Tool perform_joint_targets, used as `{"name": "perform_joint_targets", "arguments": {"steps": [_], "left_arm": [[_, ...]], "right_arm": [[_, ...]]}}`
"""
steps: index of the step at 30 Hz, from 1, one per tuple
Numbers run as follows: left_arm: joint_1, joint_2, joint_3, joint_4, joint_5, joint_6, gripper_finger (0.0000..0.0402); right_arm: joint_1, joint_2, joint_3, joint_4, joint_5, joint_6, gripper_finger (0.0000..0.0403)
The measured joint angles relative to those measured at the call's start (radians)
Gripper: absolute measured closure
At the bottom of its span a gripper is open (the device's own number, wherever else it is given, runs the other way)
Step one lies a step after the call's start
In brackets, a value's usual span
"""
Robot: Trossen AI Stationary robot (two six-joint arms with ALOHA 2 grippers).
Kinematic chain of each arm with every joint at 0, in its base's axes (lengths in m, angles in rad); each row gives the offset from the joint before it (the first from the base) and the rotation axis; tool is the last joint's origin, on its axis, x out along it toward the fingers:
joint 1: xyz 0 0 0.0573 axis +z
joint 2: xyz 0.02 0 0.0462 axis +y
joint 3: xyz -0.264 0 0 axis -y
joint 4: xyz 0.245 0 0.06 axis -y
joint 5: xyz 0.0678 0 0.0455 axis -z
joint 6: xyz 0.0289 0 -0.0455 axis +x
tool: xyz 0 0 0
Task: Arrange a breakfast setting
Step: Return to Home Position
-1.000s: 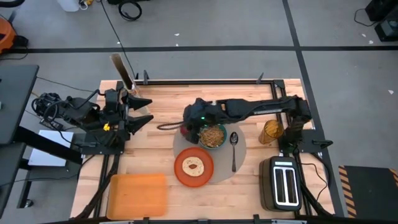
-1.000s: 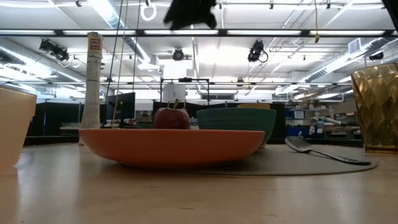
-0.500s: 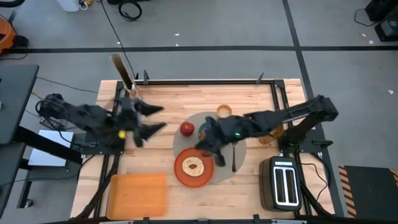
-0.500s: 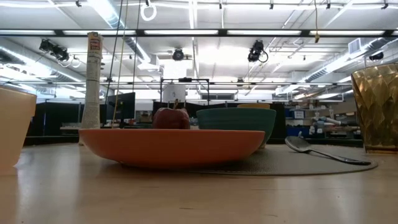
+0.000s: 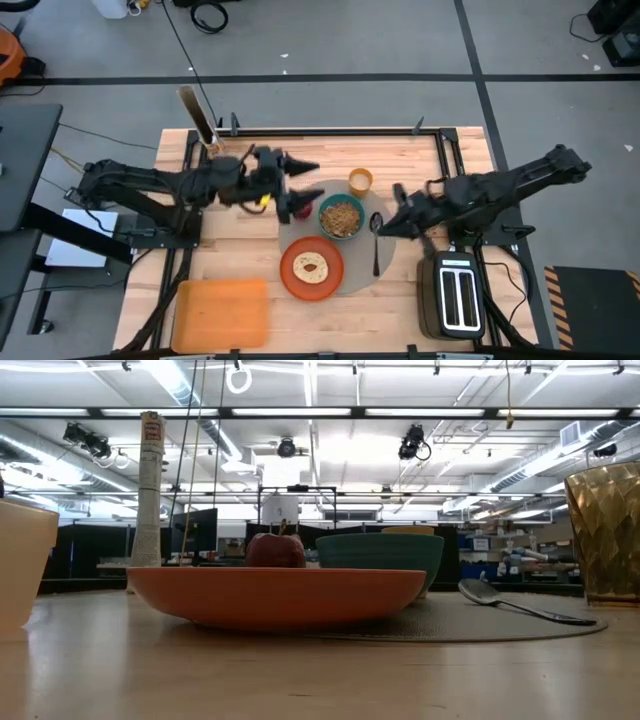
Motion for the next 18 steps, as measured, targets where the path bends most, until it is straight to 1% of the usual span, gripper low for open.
{"name": "perform_joint_targets", "arguments": {"steps": [2, 5, 7, 9, 12, 14, 16, 17, 18], "left_arm": [[0.041, -0.012, 0.0, -0.004, 0.007, 0.039, 0.0022], [0.088, -0.049, 0.0, -0.011, 0.01, 0.094, 0.0022], [0.114, -0.079, 0.001, -0.068, 0.024, 0.119, 0.0021], [0.139, -0.11, 0.001, -0.149, 0.03, 0.138, 0.0021], [0.174, -0.157, 0.0, -0.228, 0.03, 0.173, 0.0022], [0.193, -0.185, 0.0, -0.264, 0.029, 0.201, 0.0021], [0.205, -0.198, -0.004, -0.261, 0.029, 0.226, 0.0021], [0.209, -0.204, -0.011, -0.264, 0.029, 0.238, 0.0021], [0.212, -0.212, -0.022, -0.266, 0.03, 0.244, 0.0021]], "right_arm": [[-0.002, -0.085, -0.044, -0.002, 0.012, -0.024, 0.0395], [-0.013, -0.2, -0.094, -0.008, 0.07, -0.102, 0.0394], [-0.018, -0.266, -0.115, -0.031, 0.095, -0.134, 0.0386], [-0.018, -0.318, -0.128, -0.062, 0.096, -0.123, 0.0374], [-0.019, -0.37, -0.152, -0.056, 0.103, -0.086, 0.036], [-0.04, -0.385, -0.174, -0.025, 0.185, -0.056, 0.0355], [-0.094, -0.387, -0.193, -0.016, 0.288, 0.007, 0.0353], [-0.13, -0.387, -0.202, -0.018, 0.3, 0.024, 0.0352], [-0.171, -0.387, -0.211, -0.017, 0.276, 0.021, 0.0352]]}}
